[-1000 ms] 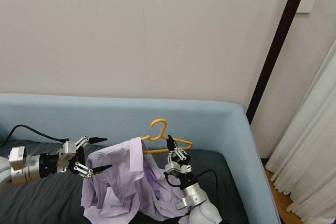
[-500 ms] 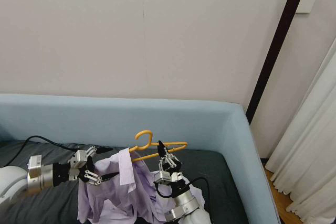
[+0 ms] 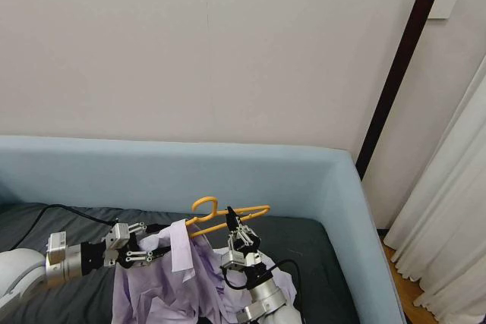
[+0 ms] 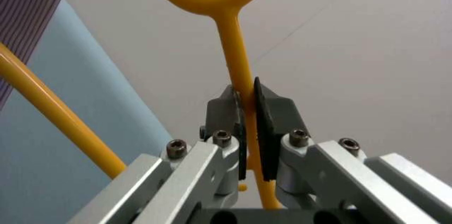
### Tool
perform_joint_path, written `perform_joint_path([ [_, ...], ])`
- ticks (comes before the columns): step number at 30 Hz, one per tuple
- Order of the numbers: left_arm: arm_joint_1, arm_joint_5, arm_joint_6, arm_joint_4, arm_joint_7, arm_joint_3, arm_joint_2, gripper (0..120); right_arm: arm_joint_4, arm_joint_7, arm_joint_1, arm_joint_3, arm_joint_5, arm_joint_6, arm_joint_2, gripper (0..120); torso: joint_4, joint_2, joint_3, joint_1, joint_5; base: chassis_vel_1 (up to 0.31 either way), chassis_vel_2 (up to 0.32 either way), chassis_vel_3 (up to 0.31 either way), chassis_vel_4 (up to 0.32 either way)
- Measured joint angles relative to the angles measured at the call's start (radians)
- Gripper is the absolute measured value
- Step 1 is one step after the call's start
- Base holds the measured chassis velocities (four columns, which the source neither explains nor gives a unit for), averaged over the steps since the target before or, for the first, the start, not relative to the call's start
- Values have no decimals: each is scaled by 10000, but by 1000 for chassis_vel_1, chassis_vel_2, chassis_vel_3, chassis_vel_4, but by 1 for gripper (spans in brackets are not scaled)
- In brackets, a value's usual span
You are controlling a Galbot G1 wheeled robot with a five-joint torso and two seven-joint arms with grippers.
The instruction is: Pick up the clothes from the sofa and hang them on the clothes hanger.
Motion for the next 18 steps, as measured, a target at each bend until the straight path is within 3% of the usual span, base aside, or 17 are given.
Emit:
perform_joint_path([
  [3, -28, 0, 0, 22, 7, 29, -19, 28, 18, 1, -5, 8, -1, 0, 2, 4, 0, 0, 0, -1, 1, 0, 0, 0, 0],
  [7, -43, 0, 0, 32, 11, 46, -30, 28, 22, 1, -8, 10, 0, 0, 1, 4, 0, 0, 0, 0, 1, 0, 0, 0, 0],
  [8, -60, -1, 1, 45, 12, 63, -43, 11, 37, 3, -20, 17, -1, 1, 1, 4, 0, 0, 0, -1, 0, 0, 0, 0, 0],
  [9, -72, -1, 0, 55, 13, 77, -52, 7, 49, 5, -27, 18, -1, 3, -3, 4, 0, 0, 0, -1, 0, 0, 0, 0, 0],
  [11, -92, -3, 0, 67, 16, 100, -63, 7, 58, 7, -35, 20, -1, 6, -11, 6, 0, 0, 0, 0, 0, 0, 0, 0, 0],
  [16, -284, -11, -10, 238, 156, 268, -172, 7, 132, 51, -74, 7, 232, 77, -67, 30, 0, 0, 0, -1, 0, 0, 0, 0, 0],
  [18, -291, -19, -11, 261, 199, 271, -193, 7, 137, 56, -71, -7, 276, 95, -58, 33, 0, 0, 0, 0, 0, 0, 0, 0, 0],
])
